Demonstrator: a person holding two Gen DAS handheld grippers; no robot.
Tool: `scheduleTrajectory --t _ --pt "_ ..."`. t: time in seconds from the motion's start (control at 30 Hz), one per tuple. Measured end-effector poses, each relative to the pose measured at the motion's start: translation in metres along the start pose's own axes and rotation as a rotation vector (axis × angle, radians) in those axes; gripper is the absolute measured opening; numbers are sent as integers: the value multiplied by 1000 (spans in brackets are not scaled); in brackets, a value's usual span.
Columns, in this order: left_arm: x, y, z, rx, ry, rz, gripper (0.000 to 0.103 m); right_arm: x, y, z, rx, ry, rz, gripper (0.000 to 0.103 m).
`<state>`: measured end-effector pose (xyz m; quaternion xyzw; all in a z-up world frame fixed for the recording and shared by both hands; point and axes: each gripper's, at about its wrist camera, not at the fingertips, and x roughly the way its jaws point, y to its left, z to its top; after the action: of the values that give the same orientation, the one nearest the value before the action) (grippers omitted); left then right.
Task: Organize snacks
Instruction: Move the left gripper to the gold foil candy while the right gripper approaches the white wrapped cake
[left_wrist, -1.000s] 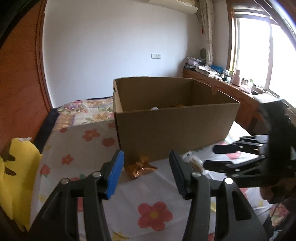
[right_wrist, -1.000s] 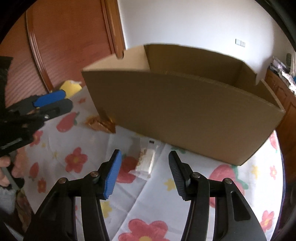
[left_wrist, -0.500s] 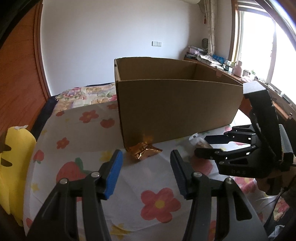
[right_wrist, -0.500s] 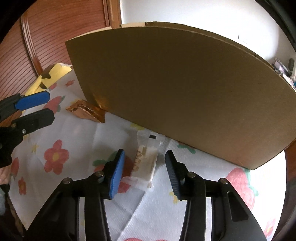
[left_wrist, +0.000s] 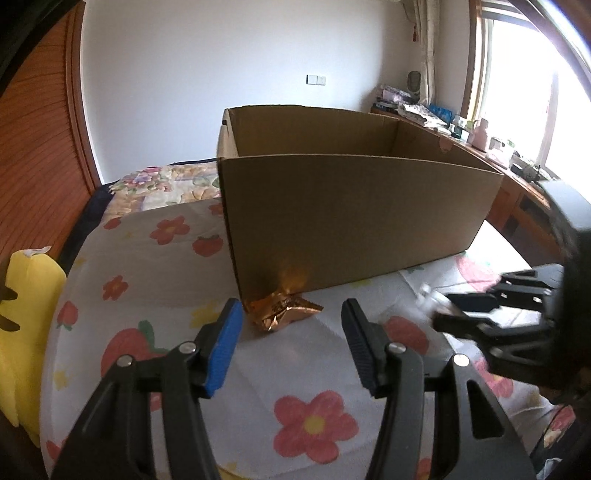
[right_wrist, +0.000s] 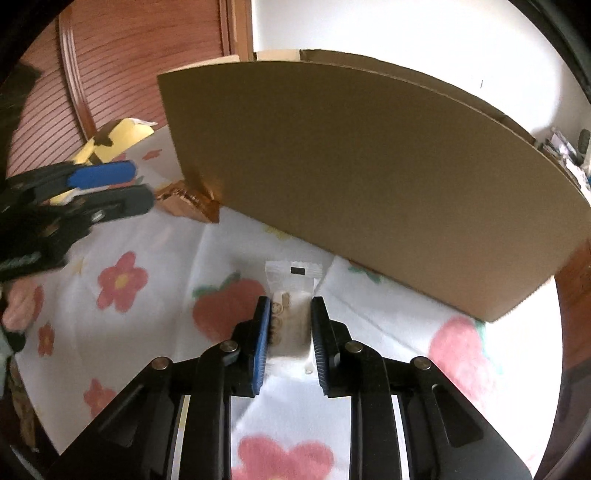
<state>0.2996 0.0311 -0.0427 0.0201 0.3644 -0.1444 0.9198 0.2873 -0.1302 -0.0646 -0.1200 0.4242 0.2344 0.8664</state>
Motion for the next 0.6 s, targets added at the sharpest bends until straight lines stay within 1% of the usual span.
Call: scheduleTrajectory --t 0.13,0.27,0.37,0.5,0.6 --pt "8 0 5 -15 11 -2 56 -11 1 -13 -5 -5 -2 20" --pt "21 1 7 -34 26 31 55 -18 1 -26 -5 -6 -8 20" --pt "29 1 5 -41 37 46 55 -17 3 -30 -2 -7 -17 20" --pt "34 2 5 -41 37 56 55 -13 5 -31 10 -5 -5 20" --pt "39 4 6 -53 49 45 55 -13 3 -31 17 -4 0 20"
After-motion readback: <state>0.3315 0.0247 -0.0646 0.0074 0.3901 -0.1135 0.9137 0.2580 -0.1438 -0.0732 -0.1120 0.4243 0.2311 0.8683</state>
